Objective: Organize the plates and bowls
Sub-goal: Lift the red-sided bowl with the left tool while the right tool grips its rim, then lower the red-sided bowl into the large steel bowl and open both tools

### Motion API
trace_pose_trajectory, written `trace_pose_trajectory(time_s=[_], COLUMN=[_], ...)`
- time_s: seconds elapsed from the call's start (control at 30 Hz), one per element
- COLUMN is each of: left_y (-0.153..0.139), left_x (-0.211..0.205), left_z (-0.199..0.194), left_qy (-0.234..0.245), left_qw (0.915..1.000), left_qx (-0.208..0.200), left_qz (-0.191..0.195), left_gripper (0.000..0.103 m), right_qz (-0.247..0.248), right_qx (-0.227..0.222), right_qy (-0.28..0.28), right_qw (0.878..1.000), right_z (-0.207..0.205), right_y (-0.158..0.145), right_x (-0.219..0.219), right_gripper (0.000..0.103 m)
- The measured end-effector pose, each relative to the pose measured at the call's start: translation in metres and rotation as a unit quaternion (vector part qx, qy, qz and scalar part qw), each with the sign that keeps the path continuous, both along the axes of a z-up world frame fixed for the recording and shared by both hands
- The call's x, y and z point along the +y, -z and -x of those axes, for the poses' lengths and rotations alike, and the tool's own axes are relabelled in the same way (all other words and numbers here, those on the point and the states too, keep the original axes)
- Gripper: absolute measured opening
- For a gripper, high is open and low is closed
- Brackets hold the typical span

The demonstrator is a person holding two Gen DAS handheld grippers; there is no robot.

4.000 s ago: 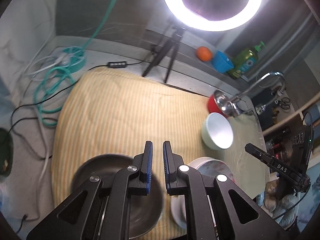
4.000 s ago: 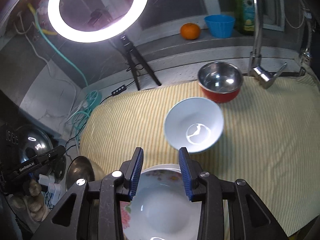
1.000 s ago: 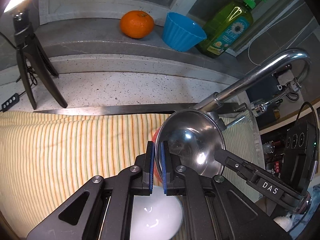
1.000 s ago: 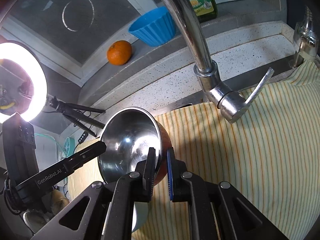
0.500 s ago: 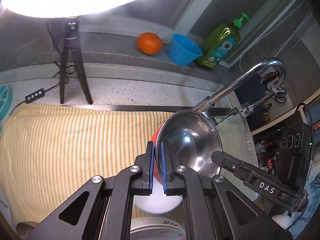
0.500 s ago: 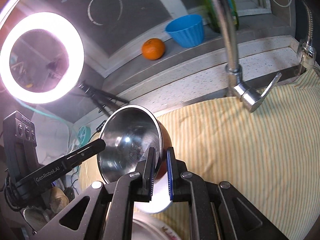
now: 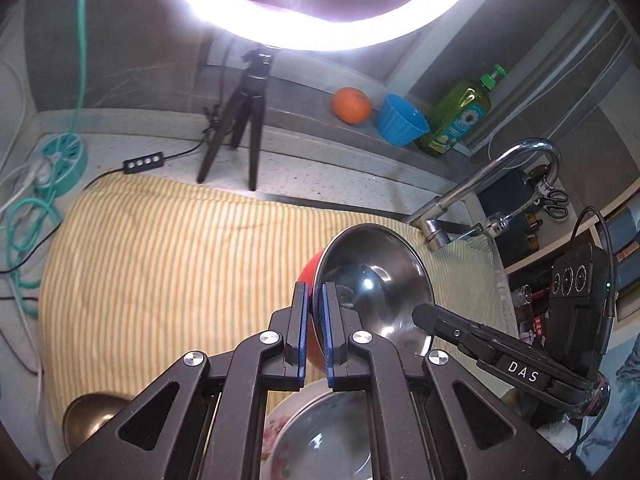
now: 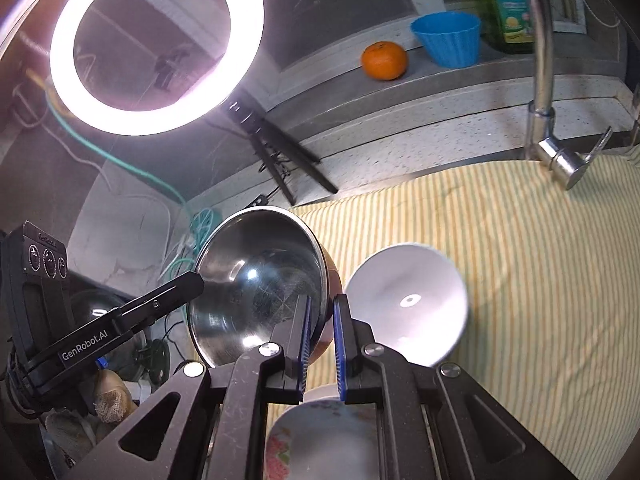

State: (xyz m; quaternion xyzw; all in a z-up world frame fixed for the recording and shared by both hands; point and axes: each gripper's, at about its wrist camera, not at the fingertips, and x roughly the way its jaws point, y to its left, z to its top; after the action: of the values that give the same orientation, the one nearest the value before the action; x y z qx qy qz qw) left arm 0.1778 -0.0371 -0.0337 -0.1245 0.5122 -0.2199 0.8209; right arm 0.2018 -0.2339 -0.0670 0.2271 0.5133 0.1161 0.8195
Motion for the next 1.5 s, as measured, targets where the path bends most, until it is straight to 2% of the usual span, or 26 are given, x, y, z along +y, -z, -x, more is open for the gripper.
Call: trace_pose_trajectory(time_s=[0.5, 0.87, 1.2, 1.5], left_y=[0.002, 0.01, 0.035, 0.067], left_x=[0.091, 0.146, 0.174, 0.178], left_z=[0.045, 0.084, 0.107, 0.113], left_qy=[-0.066, -0.127, -0.159, -0.161], left_qw=[0.9978, 0.9917, 0.986, 0.983], left_qx=[0.005, 0.016, 0.049, 0.087], left_qz=[0.004, 0.009, 0.009, -0.009], left_gripper=[0.005, 0.005, 0.005, 0.005], right_qz=[0.005, 0.01, 0.034, 0.08], right_qx=[0.01, 0.024, 0.037, 0.039], right_qy=[-0.079, -0.147, -0.191, -0.212], right_qw=[0.997, 0.989, 0.98, 0.973], right_z=[0.022, 0.036, 0.045, 0.048], right_y=[0.011, 0.019, 0.036, 0.057], right_x=[0.093, 0.156, 0.194, 0.218], right_gripper=[0.01, 0.01, 0.01, 0.01])
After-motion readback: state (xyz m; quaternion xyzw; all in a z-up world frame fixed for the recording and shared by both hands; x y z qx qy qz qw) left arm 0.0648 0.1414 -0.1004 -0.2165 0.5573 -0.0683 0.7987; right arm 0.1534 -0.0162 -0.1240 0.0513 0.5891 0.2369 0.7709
